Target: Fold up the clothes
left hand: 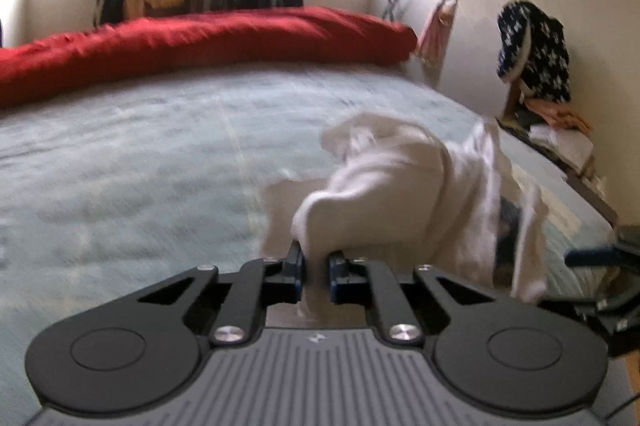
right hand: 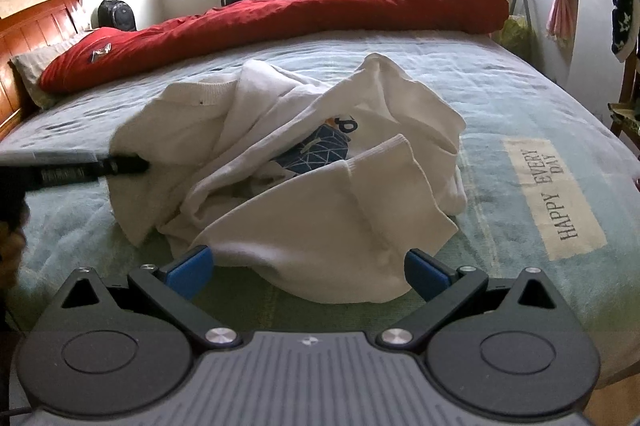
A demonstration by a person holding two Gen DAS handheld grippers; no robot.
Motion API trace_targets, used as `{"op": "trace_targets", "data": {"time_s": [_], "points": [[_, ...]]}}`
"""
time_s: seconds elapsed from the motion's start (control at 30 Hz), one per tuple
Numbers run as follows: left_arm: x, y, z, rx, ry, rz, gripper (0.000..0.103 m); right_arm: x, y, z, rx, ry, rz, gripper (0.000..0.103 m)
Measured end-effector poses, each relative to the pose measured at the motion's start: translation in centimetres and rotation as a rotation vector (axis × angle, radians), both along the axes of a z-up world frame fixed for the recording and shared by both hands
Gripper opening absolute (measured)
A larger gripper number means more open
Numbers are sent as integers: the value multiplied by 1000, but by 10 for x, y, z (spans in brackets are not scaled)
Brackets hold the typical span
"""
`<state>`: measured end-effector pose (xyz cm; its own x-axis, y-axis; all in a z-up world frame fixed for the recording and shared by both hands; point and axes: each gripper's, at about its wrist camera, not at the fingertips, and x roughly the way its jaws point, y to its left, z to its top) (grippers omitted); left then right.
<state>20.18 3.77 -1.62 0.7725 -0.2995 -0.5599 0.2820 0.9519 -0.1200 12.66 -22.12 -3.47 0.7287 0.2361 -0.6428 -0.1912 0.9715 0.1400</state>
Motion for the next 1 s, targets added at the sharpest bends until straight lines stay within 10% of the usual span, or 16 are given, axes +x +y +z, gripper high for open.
{"op": "trace_targets", "data": {"time_s": [1.0], "points": [[34,32,9,-31,-47,93,10,3,18,17,-107,-94,89,103]]}}
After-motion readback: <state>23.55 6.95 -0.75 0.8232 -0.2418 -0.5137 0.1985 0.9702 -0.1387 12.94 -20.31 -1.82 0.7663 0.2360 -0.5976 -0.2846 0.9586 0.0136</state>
